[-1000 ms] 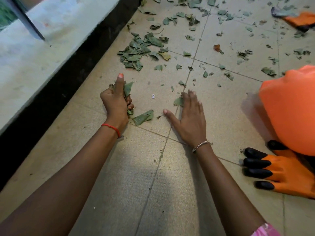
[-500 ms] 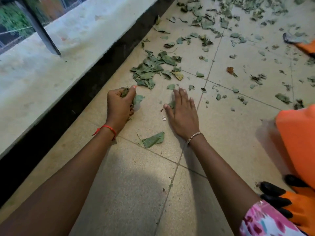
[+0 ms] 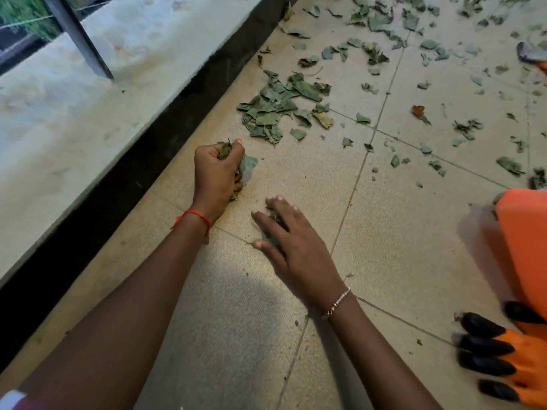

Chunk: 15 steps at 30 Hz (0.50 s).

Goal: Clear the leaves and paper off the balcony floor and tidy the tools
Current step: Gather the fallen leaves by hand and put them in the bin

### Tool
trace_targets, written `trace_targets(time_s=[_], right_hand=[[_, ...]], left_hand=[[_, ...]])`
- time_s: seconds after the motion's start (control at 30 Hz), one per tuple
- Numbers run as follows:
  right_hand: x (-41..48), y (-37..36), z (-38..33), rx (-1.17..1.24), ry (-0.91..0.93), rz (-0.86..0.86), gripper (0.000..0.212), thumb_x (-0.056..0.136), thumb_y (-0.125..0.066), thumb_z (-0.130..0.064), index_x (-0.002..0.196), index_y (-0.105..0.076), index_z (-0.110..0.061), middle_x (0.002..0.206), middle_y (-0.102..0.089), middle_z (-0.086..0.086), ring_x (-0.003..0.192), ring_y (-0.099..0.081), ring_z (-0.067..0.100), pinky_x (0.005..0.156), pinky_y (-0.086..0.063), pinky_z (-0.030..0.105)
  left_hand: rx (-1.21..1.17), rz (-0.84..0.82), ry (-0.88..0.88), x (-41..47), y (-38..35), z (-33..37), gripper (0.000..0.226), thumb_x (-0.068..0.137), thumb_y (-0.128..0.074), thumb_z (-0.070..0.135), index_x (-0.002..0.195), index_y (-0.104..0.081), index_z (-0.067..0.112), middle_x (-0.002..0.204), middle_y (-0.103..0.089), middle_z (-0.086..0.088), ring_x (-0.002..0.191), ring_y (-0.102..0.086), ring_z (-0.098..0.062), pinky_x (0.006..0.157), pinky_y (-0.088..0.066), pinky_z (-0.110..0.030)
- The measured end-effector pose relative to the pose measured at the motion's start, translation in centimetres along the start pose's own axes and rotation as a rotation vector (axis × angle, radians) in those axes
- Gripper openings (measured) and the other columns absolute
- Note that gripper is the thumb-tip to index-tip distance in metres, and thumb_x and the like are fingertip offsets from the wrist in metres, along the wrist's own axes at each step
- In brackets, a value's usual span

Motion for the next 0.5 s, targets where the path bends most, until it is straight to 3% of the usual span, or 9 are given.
trace_targets(time_s=[0.07,0.1,0.17,0.3,0.43,0.5], right_hand=[[-0.4,-0.3,-0.2,0.077,0.028,0.139,0.035,0.095,-0.044,-0.022,0.125,-0.059,-0.009,0.132,-0.053,0.008,0.13,-0.043,0.021,0.106,-0.036,0.025],[-0.6,-0.4,0.0,0.115,0.032,0.204,0.029,0.092,-0.05,-0.011,0.117,-0.063,-0.004,0.122,-0.058,0.01,0.122,-0.051,0.022,0.101,-0.041,0.02],[-0.9,-0.4,0.5,0.206,-0.018,0.27,0.025,0.084,-0.056,0.006,0.106,-0.067,0.002,0.112,-0.06,0.011,0.109,-0.055,0.019,0.097,-0.037,0.008],[-0.7,-0.9,0.9,0.258,-0.081,0.305,0.024,0.081,-0.057,0.016,0.097,-0.068,0.002,0.108,-0.059,0.008,0.103,-0.056,0.018,0.093,-0.043,0.013],[-0.6,0.3,0.9,0.252,-0.142,0.218,0.038,0.077,-0.046,0.023,0.106,-0.065,0.006,0.115,-0.058,0.021,0.105,-0.05,0.028,0.09,-0.027,0.0],[-0.6,0.8,0.8,0.287,-0.162,0.26,0.036,0.079,-0.047,0.022,0.104,-0.066,0.005,0.111,-0.059,0.019,0.101,-0.054,0.028,0.087,-0.033,0.005]], left_hand=[[0.01,-0.004,-0.011,0.0,0.0,-0.1,0.047,0.093,-0.056,0.019,0.049,-0.043,0.016,0.043,-0.036,-0.001,0.042,-0.037,-0.017,0.042,-0.032,-0.024],[0.013,-0.003,-0.011,0.1,0.0,-0.1,0.047,0.093,-0.056,0.02,0.049,-0.043,0.017,0.044,-0.036,-0.002,0.042,-0.037,-0.017,0.042,-0.032,-0.025],[0.026,0.003,-0.014,0.1,0.1,-0.3,0.046,0.093,-0.057,0.021,0.049,-0.044,0.016,0.045,-0.037,-0.002,0.042,-0.038,-0.017,0.044,-0.034,-0.026],[0.055,0.02,-0.031,0.0,0.1,-0.2,0.044,0.091,-0.058,0.024,0.05,-0.044,0.016,0.048,-0.038,-0.003,0.047,-0.039,-0.02,0.048,-0.035,-0.033],[0.048,0.083,-0.006,-0.6,0.1,0.0,0.047,0.091,-0.058,0.022,0.047,-0.042,0.02,0.038,-0.036,0.011,0.041,-0.037,-0.017,0.046,-0.034,-0.03],[0.024,0.113,0.009,-1.1,0.1,0.2,0.047,0.091,-0.058,0.022,0.047,-0.041,0.02,0.036,-0.035,0.012,0.038,-0.036,-0.016,0.044,-0.033,-0.026]])
Point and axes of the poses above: each hand's wrist, its own x-axis towards the middle knuckle, its own y-axis out of the back of the hand, z = x × y, the point moved 4 cm from there along x, towards the middle knuckle
